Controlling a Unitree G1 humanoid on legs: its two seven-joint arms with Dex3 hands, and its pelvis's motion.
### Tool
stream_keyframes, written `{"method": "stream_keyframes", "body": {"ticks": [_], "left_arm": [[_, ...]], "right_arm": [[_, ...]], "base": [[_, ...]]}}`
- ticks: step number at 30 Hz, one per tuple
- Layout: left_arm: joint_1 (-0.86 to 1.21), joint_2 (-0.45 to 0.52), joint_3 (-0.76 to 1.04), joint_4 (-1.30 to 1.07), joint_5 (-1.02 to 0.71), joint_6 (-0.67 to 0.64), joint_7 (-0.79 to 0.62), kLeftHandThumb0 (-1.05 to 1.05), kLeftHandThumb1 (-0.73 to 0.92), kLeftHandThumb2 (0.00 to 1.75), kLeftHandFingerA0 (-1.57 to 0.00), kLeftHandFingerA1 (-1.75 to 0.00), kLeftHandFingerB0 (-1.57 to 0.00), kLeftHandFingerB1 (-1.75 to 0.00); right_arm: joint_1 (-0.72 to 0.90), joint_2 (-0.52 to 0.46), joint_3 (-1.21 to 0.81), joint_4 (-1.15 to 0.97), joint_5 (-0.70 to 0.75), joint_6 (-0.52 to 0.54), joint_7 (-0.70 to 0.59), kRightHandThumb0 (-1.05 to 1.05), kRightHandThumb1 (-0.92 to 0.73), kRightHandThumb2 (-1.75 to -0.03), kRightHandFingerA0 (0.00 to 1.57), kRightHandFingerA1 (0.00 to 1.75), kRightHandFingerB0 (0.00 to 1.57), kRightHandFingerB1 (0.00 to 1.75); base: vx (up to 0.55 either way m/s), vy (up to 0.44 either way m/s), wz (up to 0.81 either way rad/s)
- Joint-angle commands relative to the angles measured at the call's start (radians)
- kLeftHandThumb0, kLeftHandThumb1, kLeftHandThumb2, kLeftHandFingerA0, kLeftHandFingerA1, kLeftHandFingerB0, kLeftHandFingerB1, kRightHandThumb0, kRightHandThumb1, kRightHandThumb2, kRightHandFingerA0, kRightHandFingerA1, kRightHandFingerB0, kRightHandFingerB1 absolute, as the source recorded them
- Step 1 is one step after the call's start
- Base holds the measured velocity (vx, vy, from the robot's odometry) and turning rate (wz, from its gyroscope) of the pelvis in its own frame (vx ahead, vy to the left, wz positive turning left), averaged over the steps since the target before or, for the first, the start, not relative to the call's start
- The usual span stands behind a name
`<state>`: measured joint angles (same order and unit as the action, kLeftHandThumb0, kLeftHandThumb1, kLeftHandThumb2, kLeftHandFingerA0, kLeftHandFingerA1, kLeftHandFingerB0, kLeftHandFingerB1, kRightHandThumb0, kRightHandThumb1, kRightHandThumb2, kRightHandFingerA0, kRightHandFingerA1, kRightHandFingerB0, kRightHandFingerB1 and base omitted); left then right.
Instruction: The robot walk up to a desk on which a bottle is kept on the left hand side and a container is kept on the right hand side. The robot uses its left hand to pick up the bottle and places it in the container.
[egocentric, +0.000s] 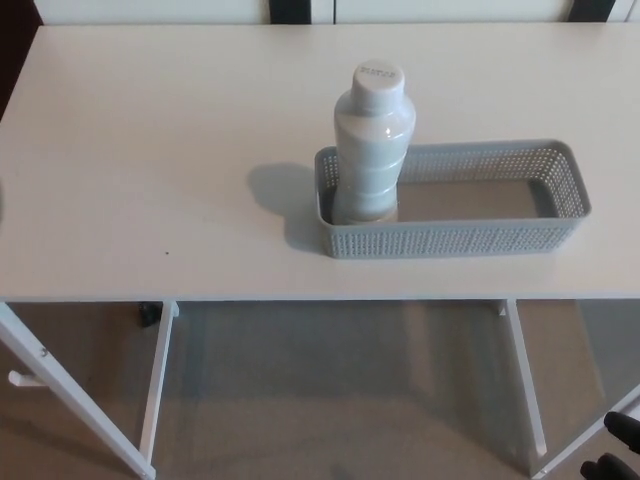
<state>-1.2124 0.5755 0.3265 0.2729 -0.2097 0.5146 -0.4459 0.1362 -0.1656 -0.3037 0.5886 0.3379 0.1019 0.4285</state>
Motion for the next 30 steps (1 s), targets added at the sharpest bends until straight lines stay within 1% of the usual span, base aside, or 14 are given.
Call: {"method": "stream_keyframes", "body": {"ticks": [1,2,3,5,9,12,14,17,22,23,25,26,29,30], "left_arm": [[0.487,0.293,0.413,-0.103,-0.107,0.028,-0.259,-0.92,0.5,0.82,0.0,-0.04,0.0,-0.04],[0.54,0.297,0.464,-0.074,-0.117,0.021,-0.278,-0.86,0.61,0.6,0.0,-0.06,0.0,-0.03],[0.641,0.302,0.532,-0.02,-0.105,-0.016,-0.297,-0.89,0.54,0.9,0.0,-0.02,0.0,-0.02],[0.715,0.307,0.581,0.018,-0.096,-0.044,-0.31,-0.89,0.54,0.9,0.0,-0.02,0.0,-0.02],[1.015,0.279,0.715,0.188,-0.077,-0.194,-0.336,-0.86,0.51,0.85,0.0,0.0,0.0,-0.01],[1.212,0.208,0.725,0.39,-0.059,-0.389,-0.243,-0.9,0.56,0.9,0.0,-0.02,0.0,0.0],[1.314,0.147,0.715,0.478,-0.066,-0.447,-0.206,-0.93,0.62,0.94,0.0,-0.06,0.0,0.0],[1.433,0.057,0.675,0.61,-0.066,-0.546,-0.152,-0.96,0.6,0.97,0.0,-0.06,0.0,0.0],[1.464,0.034,0.65,0.666,-0.072,-0.595,-0.132,-0.96,0.6,0.97,0.0,-0.06,0.0,0.0],[1.482,0.015,0.63,0.693,-0.064,-0.596,-0.115,-0.89,0.71,0.62,0.0,-0.24,0.0,-0.17],[1.505,-0.008,0.605,0.729,-0.057,-0.601,-0.095,-0.89,0.71,0.62,0.0,-0.24,0.0,-0.17],[1.523,-0.045,0.55,0.76,-0.026,-0.606,-0.079,-0.96,0.64,0.99,0.0,-0.12,0.0,0.0],[1.549,-0.108,0.418,0.776,0.056,-0.632,-0.058,-0.96,0.65,1.01,-0.02,-0.21,-0.06,-0.05],[1.55,-0.127,0.389,0.756,0.065,-0.623,-0.085,-0.83,0.53,0.94,-0.02,-0.41,-0.08,-0.16]], "right_arm": [[0.015,-0.041,-0.01,0.038,-0.01,-0.009,0.017,-0.54,-0.33,-0.72,0.34,0.54,0.3,0.47],[0.017,-0.044,-0.012,0.04,-0.008,-0.007,0.021,-0.49,-0.41,-0.53,0.36,0.44,0.34,0.38],[0.019,-0.043,-0.012,0.047,-0.007,-0.007,0.024,-0.49,-0.41,-0.53,0.36,0.43,0.35,0.37],[0.021,-0.043,-0.012,0.051,-0.007,-0.007,0.027,-0.49,-0.41,-0.53,0.36,0.43,0.35,0.37],[0.02,-0.047,-0.009,0.067,-0.014,-0.005,0.024,-0.5,-0.42,-0.53,0.35,0.42,0.34,0.37],[0.026,-0.054,-0.016,0.066,-0.01,0.008,0.018,-0.48,-0.45,-0.54,0.35,0.43,0.34,0.36],[0.033,-0.055,-0.015,0.067,-0.013,-0.001,0.021,-0.51,-0.46,-0.54,0.33,0.42,0.33,0.38],[0.039,-0.064,-0.018,0.065,-0.014,-0.004,0.022,-0.53,-0.46,-0.54,0.34,0.42,0.33,0.39],[0.038,-0.072,-0.019,0.068,-0.015,-0.005,0.024,-0.53,-0.46,-0.54,0.34,0.42,0.33,0.39],[0.035,-0.073,-0.027,0.07,-0.008,-0.001,0.02,-0.52,-0.44,-0.54,0.35,0.41,0.36,0.38],[0.03,-0.074,-0.038,0.073,0.001,0.003,0.015,-0.52,-0.44,-0.54,0.35,0.41,0.36,0.38],[0.037,-0.086,-0.06,0.057,0.021,0.025,0.017,-0.5,-0.46,-0.55,0.26,0.38,0.3,0.33],[0.058,-0.11,-0.114,0.028,0.078,0.07,0.036,-0.54,-0.4,-0.53,0.28,0.4,0.31,0.37],[0.077,-0.123,-0.137,0.029,0.091,0.07,0.041,-0.5,-0.42,-0.53,0.39,0.4,0.39,0.33]], "base": [[0.0,0.0,0.0],[0.0,0.0,0.0],[0.0,0.0,0.0],[0.0,0.0,0.0],[0.0,0.0,0.0],[0.0,0.0,0.02],[0.0,0.0,0.0],[0.0,0.0,0.0],[0.0,0.0,0.0],[0.0,0.0,0.0],[0.0,0.0,0.0],[0.0,0.0,0.0],[0.0,0.0,0.0],[0.0,0.0,0.0]]}}
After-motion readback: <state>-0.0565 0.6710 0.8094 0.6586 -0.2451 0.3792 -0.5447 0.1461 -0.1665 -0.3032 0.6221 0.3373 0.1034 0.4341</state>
